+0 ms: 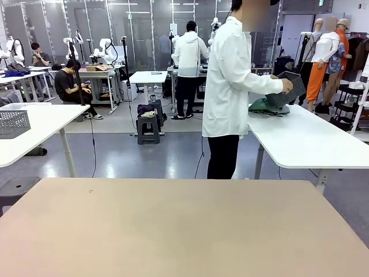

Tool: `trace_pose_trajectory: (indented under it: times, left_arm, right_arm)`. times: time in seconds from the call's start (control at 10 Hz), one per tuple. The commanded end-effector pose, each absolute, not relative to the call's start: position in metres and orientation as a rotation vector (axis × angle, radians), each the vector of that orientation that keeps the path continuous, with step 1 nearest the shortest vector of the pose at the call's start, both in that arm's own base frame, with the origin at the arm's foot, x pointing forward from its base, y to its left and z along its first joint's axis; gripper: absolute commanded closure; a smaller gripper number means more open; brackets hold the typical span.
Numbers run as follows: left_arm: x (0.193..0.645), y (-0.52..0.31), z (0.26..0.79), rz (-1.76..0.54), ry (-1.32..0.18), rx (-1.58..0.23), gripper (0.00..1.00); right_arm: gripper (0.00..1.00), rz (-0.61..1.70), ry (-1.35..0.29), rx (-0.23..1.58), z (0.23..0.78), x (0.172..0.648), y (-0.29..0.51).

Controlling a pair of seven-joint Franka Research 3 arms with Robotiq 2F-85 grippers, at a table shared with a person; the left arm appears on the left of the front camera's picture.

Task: Fold the towels and place them in the basket.
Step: When a person lays out a Towel with hook on the table, fold it in half twice.

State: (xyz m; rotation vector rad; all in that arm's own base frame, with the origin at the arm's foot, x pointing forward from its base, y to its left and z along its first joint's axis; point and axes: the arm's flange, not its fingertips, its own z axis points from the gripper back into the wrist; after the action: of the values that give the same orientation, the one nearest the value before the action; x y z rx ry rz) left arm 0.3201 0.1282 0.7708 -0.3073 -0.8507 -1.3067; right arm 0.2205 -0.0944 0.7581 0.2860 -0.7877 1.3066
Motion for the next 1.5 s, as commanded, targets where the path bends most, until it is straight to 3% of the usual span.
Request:
trace_pose_trajectory:
  times: [0.0, 1.4]
  left_arm:
    - [0.3201, 0.1264, 0.7704, -1.325, -0.863, -0.31, 0.0]
    - [0.3201, 0.1264, 0.7704, -1.325, -0.863, -0.31, 0.0]
  right_arm:
    - [0.0, 1.328, -0.795, 0.292, 0.7582, 0.2197, -0.0936]
    - [0.0, 1.328, -0.795, 0.292, 0.7582, 0.2197, -0.0936]
